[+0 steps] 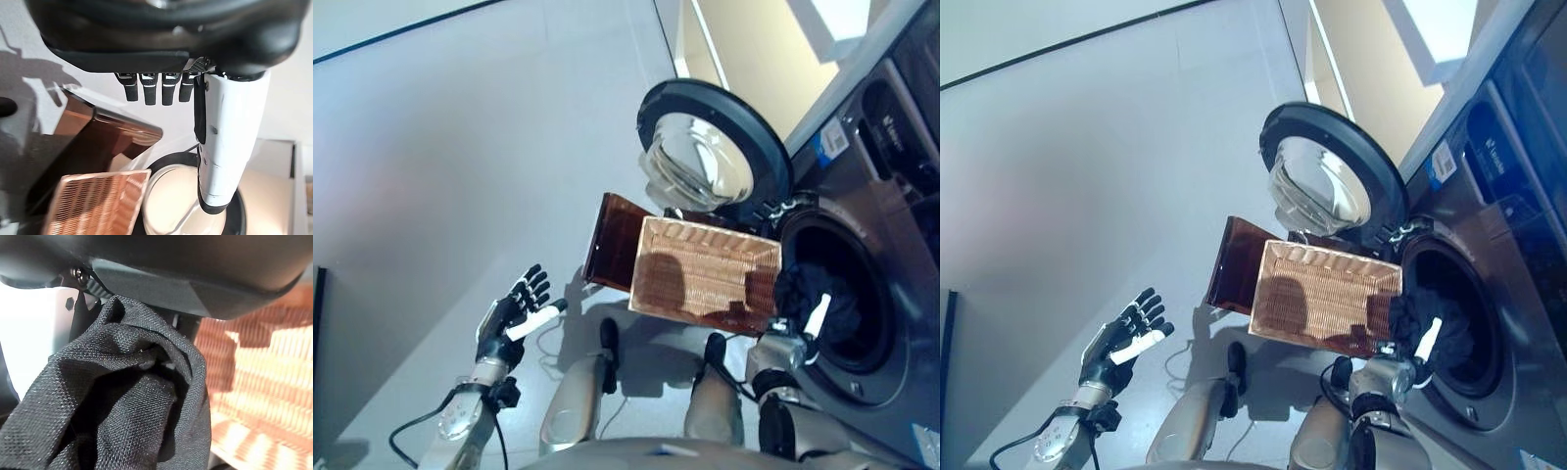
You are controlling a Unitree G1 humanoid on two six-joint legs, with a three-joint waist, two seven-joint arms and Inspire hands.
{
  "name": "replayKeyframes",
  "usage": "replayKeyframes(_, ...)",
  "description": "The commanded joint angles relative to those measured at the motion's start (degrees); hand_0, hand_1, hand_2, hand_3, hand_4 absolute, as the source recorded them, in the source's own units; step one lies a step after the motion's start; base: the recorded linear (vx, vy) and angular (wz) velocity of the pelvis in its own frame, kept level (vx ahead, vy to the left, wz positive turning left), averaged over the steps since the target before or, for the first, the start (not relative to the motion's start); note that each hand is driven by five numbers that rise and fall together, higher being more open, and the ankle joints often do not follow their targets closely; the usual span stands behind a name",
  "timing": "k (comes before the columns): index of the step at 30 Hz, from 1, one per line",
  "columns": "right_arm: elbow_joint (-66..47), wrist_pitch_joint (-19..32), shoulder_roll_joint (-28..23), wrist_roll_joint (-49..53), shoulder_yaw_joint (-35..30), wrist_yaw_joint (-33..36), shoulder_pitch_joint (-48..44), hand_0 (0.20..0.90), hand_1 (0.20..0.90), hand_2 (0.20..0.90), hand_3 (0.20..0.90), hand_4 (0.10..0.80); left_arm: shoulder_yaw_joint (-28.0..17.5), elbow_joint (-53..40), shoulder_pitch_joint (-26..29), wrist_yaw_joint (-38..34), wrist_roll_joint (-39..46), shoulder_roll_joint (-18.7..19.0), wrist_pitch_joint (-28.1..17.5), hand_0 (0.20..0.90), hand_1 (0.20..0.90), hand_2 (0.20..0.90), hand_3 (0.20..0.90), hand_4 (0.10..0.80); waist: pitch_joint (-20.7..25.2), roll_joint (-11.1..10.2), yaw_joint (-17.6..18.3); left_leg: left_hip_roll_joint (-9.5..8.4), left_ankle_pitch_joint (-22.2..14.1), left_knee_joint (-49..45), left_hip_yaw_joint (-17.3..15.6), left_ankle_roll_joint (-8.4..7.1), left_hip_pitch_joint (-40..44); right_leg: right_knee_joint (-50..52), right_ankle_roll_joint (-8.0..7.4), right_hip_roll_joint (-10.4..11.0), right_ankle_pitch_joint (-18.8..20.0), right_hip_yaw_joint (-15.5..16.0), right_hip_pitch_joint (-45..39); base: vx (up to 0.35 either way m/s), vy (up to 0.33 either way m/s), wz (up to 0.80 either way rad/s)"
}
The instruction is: Pick up the clothes and place them into the washing machine
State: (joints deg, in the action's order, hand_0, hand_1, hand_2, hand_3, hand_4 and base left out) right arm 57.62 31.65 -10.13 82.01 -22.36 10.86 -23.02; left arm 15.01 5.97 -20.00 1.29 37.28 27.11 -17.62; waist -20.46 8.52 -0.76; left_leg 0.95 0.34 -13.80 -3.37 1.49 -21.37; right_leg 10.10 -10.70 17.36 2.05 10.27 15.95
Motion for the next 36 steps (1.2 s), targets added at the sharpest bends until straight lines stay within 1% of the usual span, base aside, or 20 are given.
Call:
replayKeyframes(1, -4.36, 7.43, -5.63, -1.75, -1.32, 0.05, -2.89, 0.200, 0.200, 0.200, 0.200, 0.300, -1.28, -8.66, -1.36, 0.09, 2.22, 3.37, -4.01, 0.900, 0.900, 0.900, 0.900, 0.800, -0.50, -0.23, -0.73, 4.15, 3.48, 3.79, 4.09, -7.04, -0.10, 2.35, -2.39, 3.76, 2.87, -2.34, 3.46, -0.058, 0.014, 0.02)
replayKeyframes(9, -2.82, 9.57, -12.86, -2.84, -2.88, 4.31, -9.69, 0.200, 0.200, 0.200, 0.200, 0.300, 0.39, -11.08, -1.09, 0.11, 3.66, 5.08, -4.48, 0.900, 0.900, 0.900, 0.900, 0.800, -2.45, 2.92, -0.96, 3.52, 3.88, 2.11, 3.85, -7.10, -4.10, 5.58, -2.05, 4.04, 2.38, -4.15, 8.47, -0.075, 0.017, 0.00)
replayKeyframes(12, -1.66, 9.74, -14.44, -3.11, -2.64, 5.23, -11.17, 0.200, 0.200, 0.200, 0.200, 0.300, 1.05, -11.43, -0.76, 0.00, 4.26, 5.50, -4.42, 0.900, 0.900, 0.900, 0.900, 0.800, -2.68, 3.39, -1.26, 3.52, 3.77, 1.57, 3.86, -7.06, -4.79, 6.29, -1.98, 4.04, 2.20, -4.46, 9.34, -0.036, 0.001, -0.05)
replayKeyframes(16, 0.35, 9.58, -18.01, -4.11, -3.00, 6.81, -13.78, 0.200, 0.200, 0.200, 0.200, 0.300, 1.95, -11.69, -0.44, -0.05, 4.19, 6.53, -4.03, 0.900, 0.900, 0.900, 0.900, 0.800, -3.22, 3.79, -1.10, 3.62, 3.74, 0.77, 3.61, -7.10, -6.26, 7.53, -1.92, 3.99, 2.19, -4.88, 11.19, -0.030, -0.007, -0.03)
replayKeyframes(19, 2.65, 9.55, -20.94, -4.75, -3.40, 8.73, -15.57, 0.200, 0.200, 0.200, 0.200, 0.300, 1.59, -12.36, -0.72, -0.24, 4.24, 7.16, -4.10, 0.900, 0.900, 0.900, 0.900, 0.800, -3.00, 4.05, -1.11, 3.59, 4.12, 1.46, 3.42, -7.13, -6.79, 7.69, -1.92, 4.03, 2.31, -5.17, 12.41, 0.000, 0.000, 0.00)
replayKeyframes(24, 5.30, 10.38, -26.39, -5.60, -4.25, 13.18, -19.09, 0.200, 0.200, 0.200, 0.200, 0.300, -0.18, -14.02, -1.47, -1.18, 4.63, 8.49, -4.64, 0.900, 0.900, 0.900, 0.900, 0.800, -2.70, 4.42, -1.36, 3.38, 4.60, 2.09, 3.22, -7.08, -8.07, 8.40, -1.82, 3.85, 2.27, -6.01, 14.48, 0.000, 0.000, 0.00)
replayKeyframes(26, 5.29, 10.68, -27.23, -5.67, -4.33, 13.88, -19.67, 0.200, 0.200, 0.200, 0.200, 0.300, -0.51, -14.39, -1.76, -1.45, 4.85, 8.60, -4.66, 0.900, 0.900, 0.900, 0.900, 0.800, -2.76, 4.45, -1.30, 3.40, 4.59, 2.02, 3.13, -7.08, -8.30, 8.63, -1.81, 3.85, 2.24, -6.25, 14.95, -0.006, 0.003, -0.02)
replayKeyframes(31, 6.93, 10.60, -31.60, -7.55, -4.26, 17.63, -22.00, 0.200, 0.200, 0.200, 0.200, 0.300, -2.02, -15.26, -2.59, -2.09, 5.32, 9.51, -4.82, 0.900, 0.900, 0.900, 0.900, 0.800, -3.09, 4.39, -1.11, 3.42, 4.82, 1.82, 2.80, -7.19, -9.31, 9.08, -1.73, 3.80, 2.36, -6.71, 16.02, -0.005, 0.000, 0.03)
replayKeyframes(36, 7.98, 10.62, -34.86, -9.04, -4.18, 19.32, -22.63, 0.200, 0.200, 0.200, 0.200, 0.300, -3.72, -15.75, -3.46, -2.36, 6.24, 10.38, -5.25, 0.900, 0.900, 0.900, 0.900, 0.800, -2.73, 4.23, -0.88, 3.60, 4.82, 1.69, 2.69, -7.25, -10.06, 9.80, -1.62, 3.51, 2.37, -7.09, 17.24, 0.000, 0.000, 0.00)
